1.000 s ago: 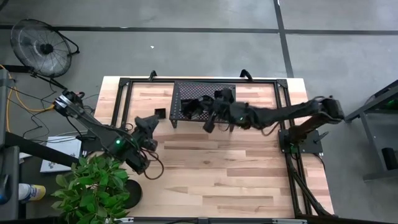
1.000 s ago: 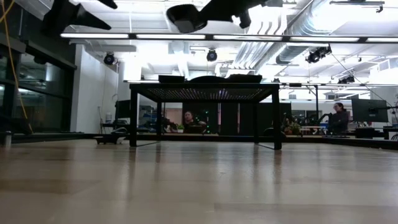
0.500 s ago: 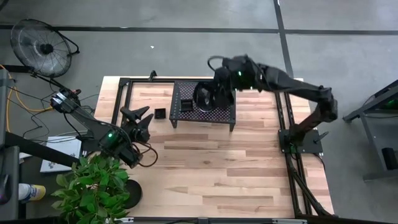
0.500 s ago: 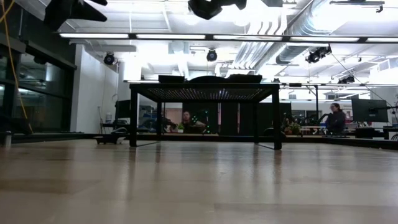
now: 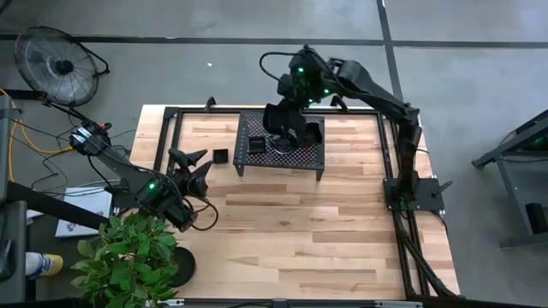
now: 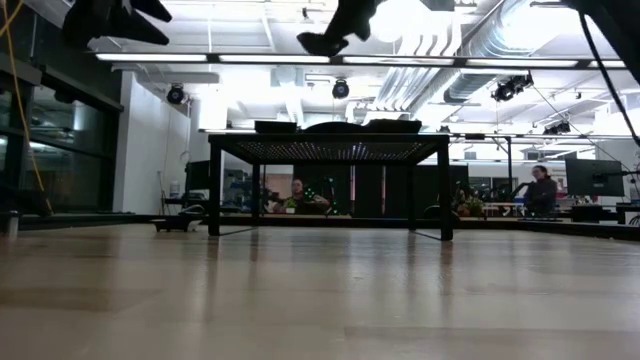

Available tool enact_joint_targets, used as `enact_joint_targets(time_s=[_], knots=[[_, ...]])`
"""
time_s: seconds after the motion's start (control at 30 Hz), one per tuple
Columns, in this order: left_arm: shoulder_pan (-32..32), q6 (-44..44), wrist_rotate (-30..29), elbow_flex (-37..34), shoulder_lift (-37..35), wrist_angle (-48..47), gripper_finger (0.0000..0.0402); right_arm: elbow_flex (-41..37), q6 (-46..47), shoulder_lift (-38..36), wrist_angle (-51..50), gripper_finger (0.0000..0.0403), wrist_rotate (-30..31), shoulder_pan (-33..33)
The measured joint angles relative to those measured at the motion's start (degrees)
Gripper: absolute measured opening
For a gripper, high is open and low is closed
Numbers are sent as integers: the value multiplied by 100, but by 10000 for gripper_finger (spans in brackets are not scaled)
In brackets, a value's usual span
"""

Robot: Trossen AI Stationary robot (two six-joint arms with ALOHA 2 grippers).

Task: Pick & Place Mini shaped plates
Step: Stack the leaf-shaped plate on the leaf-shaped plates on the shelf

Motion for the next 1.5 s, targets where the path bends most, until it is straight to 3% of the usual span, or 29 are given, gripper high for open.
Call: enact_joint_targets(time_s=[0.23, 0.57, 0.93, 1.37, 1.5], knots=[[0, -280, 358, -2, 0, 17, 213, -586, -1047, 89, 33, 0, -831, -419], [0, -273, 879, -120, 20, 97, 213, -1222, -1557, 85, 281, 0, -2036, -816], [0, -296, 748, -621, 20, 285, 213, -1980, -1896, 83, 1428, 0, -2353, -841], [0, -280, 711, -621, 20, 328, 213, -2511, -2212, 77, 1750, 0, -2371, -843], [0, -278, 706, -621, 20, 341, 213, -2509, -2793, 79, 1717, 0, -2373, -838]])
